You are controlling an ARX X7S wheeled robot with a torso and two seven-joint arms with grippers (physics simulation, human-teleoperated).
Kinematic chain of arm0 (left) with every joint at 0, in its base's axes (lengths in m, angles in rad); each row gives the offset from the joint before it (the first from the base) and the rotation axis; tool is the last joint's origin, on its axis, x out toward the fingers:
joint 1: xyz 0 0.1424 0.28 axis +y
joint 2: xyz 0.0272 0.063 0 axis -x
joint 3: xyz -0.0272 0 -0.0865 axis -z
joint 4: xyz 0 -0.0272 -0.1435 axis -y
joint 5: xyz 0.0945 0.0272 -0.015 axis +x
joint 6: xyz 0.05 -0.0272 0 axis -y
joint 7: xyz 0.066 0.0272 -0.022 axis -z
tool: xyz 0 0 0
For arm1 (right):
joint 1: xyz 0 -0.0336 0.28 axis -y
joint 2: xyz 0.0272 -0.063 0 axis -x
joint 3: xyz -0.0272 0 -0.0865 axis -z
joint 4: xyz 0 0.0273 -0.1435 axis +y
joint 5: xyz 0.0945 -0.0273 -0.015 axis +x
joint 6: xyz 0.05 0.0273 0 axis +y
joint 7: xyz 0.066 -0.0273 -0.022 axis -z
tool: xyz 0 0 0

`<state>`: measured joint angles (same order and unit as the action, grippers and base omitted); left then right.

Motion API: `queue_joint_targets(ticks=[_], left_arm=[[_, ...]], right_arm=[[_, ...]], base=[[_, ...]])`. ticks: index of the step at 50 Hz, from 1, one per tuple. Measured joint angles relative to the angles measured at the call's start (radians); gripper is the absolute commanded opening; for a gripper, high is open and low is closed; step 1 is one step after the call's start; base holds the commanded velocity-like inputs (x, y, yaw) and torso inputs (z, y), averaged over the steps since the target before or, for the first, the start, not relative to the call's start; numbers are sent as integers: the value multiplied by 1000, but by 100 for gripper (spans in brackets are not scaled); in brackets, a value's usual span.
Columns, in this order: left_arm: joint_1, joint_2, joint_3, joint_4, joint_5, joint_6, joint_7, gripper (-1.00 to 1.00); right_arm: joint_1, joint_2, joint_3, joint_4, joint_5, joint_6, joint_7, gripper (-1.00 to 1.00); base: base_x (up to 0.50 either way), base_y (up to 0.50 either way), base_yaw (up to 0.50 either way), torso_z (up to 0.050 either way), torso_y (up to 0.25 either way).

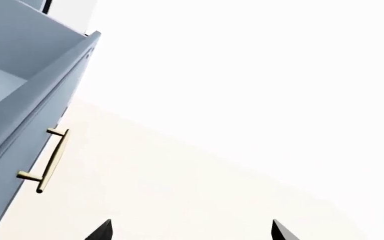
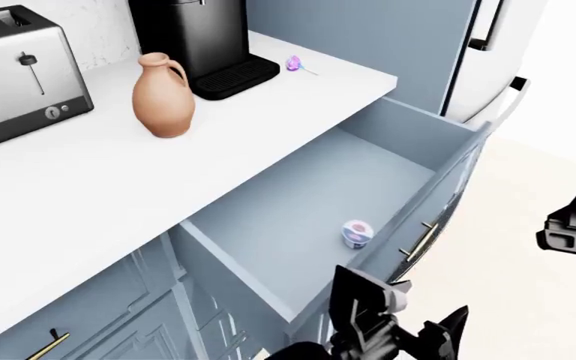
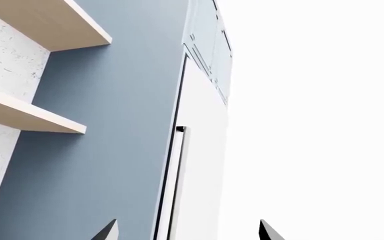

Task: Close the right drawer.

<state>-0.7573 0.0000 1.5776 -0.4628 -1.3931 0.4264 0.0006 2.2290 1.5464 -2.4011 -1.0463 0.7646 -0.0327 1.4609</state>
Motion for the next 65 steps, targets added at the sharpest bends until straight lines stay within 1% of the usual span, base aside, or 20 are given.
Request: queue_joint_targets(ticks=[12,22,41,55,65], left_arm=[[-7,0,12,-54,-14,66,-41,100],[-13,0,19,-95,-5,132,-83,100],[-19,0,9,-161,17,223,-146,100],[-20,-2,2,-197,43,248,-188,100],[-21,-19,-12,-213,53,266,-221,100]], right_arm=[[61,-12,-69,0,-1,-7,12,100],[90,-23,-101,-1,0,-12,21,100],[108,-34,-113,-1,7,-12,28,100],[112,-44,-114,-1,12,-15,34,100],[112,-53,-115,-1,15,-17,41,100]], base=[[0,0,0,0,0],[0,0,0,0,0],[0,0,0,0,0],[0,0,0,0,0],[0,0,0,0,0]])
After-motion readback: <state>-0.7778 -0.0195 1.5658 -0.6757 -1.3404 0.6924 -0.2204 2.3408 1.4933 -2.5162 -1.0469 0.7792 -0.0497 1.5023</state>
